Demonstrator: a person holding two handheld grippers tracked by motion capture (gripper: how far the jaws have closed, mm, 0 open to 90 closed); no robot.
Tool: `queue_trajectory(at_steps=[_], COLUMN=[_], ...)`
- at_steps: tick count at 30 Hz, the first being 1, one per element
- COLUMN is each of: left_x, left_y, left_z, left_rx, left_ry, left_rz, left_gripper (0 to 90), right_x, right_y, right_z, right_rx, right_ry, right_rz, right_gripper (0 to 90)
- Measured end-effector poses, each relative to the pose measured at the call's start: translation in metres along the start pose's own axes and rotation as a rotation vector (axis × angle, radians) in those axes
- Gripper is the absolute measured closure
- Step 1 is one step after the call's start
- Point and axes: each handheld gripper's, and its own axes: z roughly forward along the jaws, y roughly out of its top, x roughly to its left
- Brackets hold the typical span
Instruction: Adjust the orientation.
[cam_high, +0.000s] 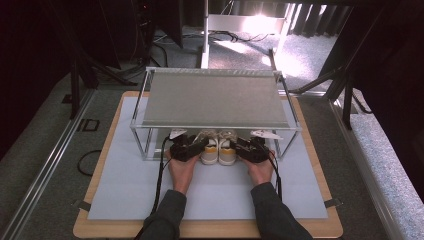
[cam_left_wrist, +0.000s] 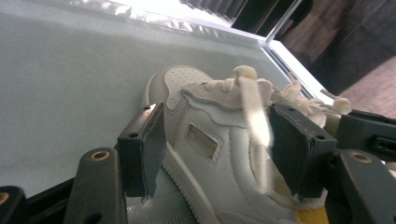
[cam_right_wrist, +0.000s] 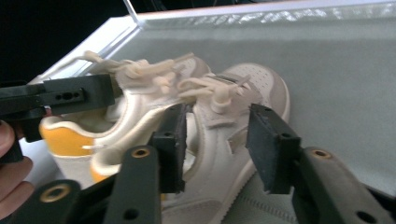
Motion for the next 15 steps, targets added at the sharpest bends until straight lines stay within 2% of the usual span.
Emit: queue_trajectory(at_steps=[1, 2, 3, 5, 6, 8, 10, 11, 15], left_x=[0.001, 0.001, 0.0, -0.001, -0.003, -0.004, -0.006, -0.007, -0.007], left_y=[0.0, 0.0, 0.001, 0.001, 0.0, 0.0, -0.001, -0.001, -0.003], left_z=[-0.004, -0.004, -0.007, -0.011, -0.014, -0.019, -0.022, -0.024, -0.029], left_rx=[0.015, 0.015, -0.008, -0.02, -0.025, -0.028, -0.032, -0.032, -0.031], left_ry=[-0.003, -0.003, -0.011, -0.021, -0.027, -0.044, -0.058, -0.063, -0.087], left_rz=[0.024, 0.024, 0.015, 0.03, 0.041, 0.035, 0.048, 0.035, 0.08], left_gripper=[35.8, 35.4, 35.4, 34.6, 34.1, 33.3, 32.3, 31.9, 30.4], right_x=[-0.001, -0.001, -0.001, 0.0, 0.002, 0.002, 0.004, 0.005, 0.009], right_y=[0.0, 0.0, 0.0, 0.0, -0.001, -0.001, -0.003, -0.003, -0.006], right_z=[-0.001, -0.001, -0.002, -0.008, -0.011, -0.015, -0.018, -0.02, -0.025], right_rx=[-0.015, -0.015, -0.032, -0.069, -0.058, -0.08, -0.084, -0.089, -0.092], right_ry=[0.006, 0.006, -0.001, 0.015, 0.017, 0.026, 0.03, 0.032, 0.044], right_rz=[-0.024, -0.024, -0.041, -0.076, -0.053, -0.078, -0.099, -0.107, -0.151], right_gripper=[52.3, 52.3, 50.8, 45.9, 44.3, 40.7, 39.8, 39.0, 36.5])
